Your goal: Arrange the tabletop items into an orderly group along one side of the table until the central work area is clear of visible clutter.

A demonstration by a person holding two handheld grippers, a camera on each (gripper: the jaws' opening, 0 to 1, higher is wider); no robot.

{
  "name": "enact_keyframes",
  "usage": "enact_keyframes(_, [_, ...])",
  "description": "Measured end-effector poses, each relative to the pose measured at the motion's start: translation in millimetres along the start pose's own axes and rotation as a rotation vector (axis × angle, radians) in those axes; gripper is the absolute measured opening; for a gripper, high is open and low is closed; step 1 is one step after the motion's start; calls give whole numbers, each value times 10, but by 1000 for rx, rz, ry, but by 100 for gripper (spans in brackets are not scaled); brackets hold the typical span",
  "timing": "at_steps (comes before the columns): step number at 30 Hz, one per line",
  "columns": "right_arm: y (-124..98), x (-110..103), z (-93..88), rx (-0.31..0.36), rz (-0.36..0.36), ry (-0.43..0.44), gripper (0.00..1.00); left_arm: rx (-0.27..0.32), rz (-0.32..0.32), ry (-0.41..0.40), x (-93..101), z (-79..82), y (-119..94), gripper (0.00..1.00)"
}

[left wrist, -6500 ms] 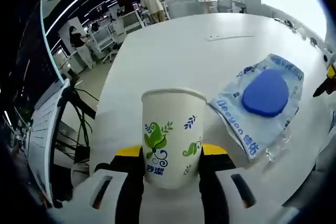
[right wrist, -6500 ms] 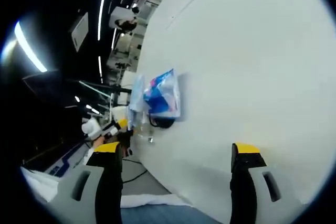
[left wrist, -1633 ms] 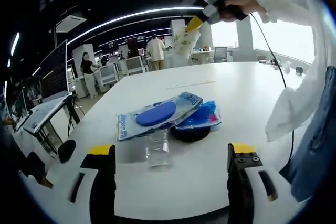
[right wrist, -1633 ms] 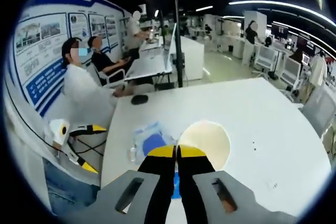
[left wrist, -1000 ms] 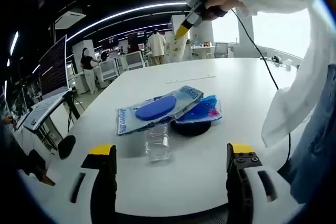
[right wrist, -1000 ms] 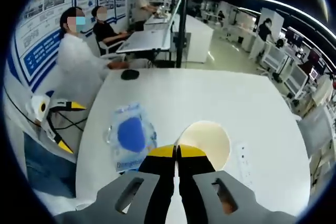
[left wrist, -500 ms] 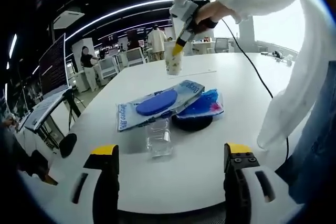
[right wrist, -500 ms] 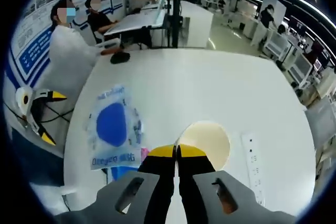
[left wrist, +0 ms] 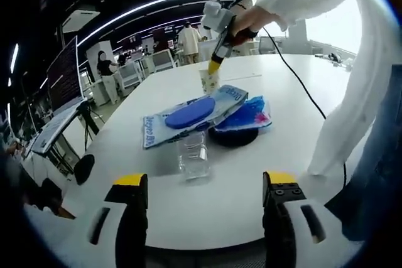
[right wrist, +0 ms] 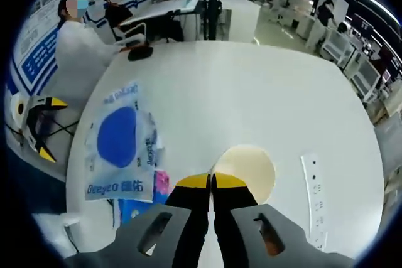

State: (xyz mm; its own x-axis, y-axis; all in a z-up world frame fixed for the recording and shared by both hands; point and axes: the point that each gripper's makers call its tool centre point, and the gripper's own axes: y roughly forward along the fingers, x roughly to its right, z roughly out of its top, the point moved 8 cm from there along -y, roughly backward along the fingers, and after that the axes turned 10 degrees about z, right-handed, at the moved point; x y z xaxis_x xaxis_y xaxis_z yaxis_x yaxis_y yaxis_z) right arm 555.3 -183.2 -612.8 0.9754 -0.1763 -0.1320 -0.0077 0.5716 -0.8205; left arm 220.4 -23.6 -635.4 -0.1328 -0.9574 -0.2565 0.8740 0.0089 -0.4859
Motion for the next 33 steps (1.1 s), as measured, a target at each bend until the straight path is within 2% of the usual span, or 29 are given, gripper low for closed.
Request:
enact_keyframes(6, [111,20,-79,-3,5,3,0,-25,-1,7,1,-26,11,76])
enact_keyframes(13, [132,6,-90,5,6,9,0,-35,10,19,-13,-45,17,75])
enact_keyframes(17, [131,17,-102,15,4,63,0,-40,8,22,-12,-52,18,74])
enact_keyframes(21, [138,9,-124,13,2,64,0,-57,12,40,-16,-72,21,71])
enact_keyframes(30, [151,-38,-133,23,2,75,0,-59,12,36,-15,-64,20,71])
enact_keyframes(33, [133,-30,-138,41,1,88,5,-61,12,39,-15,-67,21,70])
